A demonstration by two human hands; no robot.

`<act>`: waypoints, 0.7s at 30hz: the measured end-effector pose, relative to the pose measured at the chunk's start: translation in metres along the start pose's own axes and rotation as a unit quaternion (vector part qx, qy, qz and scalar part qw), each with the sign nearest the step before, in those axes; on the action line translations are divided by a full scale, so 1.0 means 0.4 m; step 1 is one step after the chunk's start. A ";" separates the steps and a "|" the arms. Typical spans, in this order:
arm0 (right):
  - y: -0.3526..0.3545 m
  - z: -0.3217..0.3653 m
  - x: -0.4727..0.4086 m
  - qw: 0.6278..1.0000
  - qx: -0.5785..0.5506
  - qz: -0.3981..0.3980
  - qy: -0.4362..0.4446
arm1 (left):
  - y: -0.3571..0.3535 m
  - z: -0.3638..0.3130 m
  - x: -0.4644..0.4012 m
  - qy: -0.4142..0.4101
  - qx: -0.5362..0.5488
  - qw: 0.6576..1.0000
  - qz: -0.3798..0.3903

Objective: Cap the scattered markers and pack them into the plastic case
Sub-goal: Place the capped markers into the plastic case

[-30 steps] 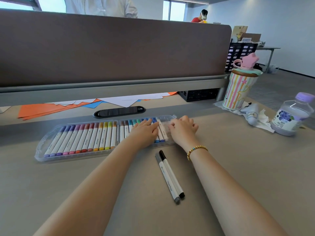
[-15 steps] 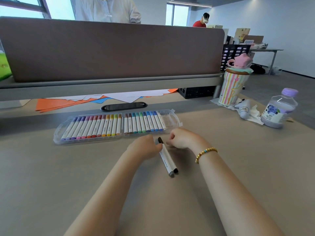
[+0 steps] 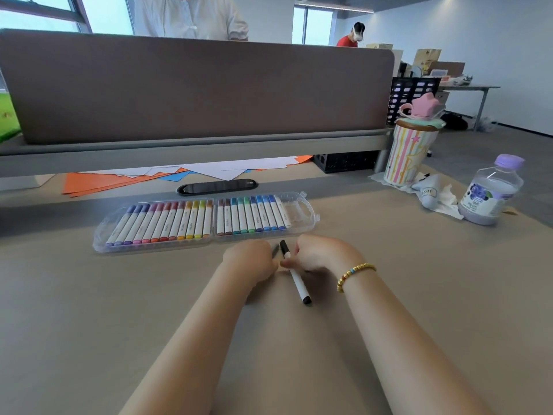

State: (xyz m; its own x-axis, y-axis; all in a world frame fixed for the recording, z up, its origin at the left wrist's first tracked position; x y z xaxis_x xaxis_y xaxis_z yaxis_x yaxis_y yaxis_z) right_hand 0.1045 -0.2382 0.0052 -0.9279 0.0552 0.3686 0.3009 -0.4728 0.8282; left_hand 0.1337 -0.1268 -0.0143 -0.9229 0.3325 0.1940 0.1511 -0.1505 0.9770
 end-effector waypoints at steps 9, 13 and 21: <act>-0.008 0.002 0.001 0.999 0.022 -0.040 -0.007 | 0.027 0.031 -0.023 -0.009 0.079 0.997 0.021; 0.017 -0.009 0.002 0.999 -0.029 -0.011 -0.028 | 0.077 0.047 -0.064 0.003 0.197 0.980 -0.003; 0.104 -0.086 -0.033 0.947 -0.313 -0.070 -0.029 | 0.185 0.014 -0.203 0.007 0.401 0.916 0.003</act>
State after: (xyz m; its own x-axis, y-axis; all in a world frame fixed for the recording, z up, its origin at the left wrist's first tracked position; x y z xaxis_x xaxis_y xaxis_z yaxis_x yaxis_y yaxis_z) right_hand 0.1215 -0.2887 0.0202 -0.9301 0.1961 0.3107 -0.0309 -0.8844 0.4656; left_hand 0.2218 -0.1595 0.0426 -0.9250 0.3209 0.2035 0.3622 0.5823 0.7278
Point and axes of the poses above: each hand's wrist, its own x-axis away from the middle knuckle, its own y-axis out of the back of the hand, z = x × y, the point moved 3 cm from there along -x, towards the middle knuckle, and after that the axes turned 13 degrees about -x, right-handed, at the moved point
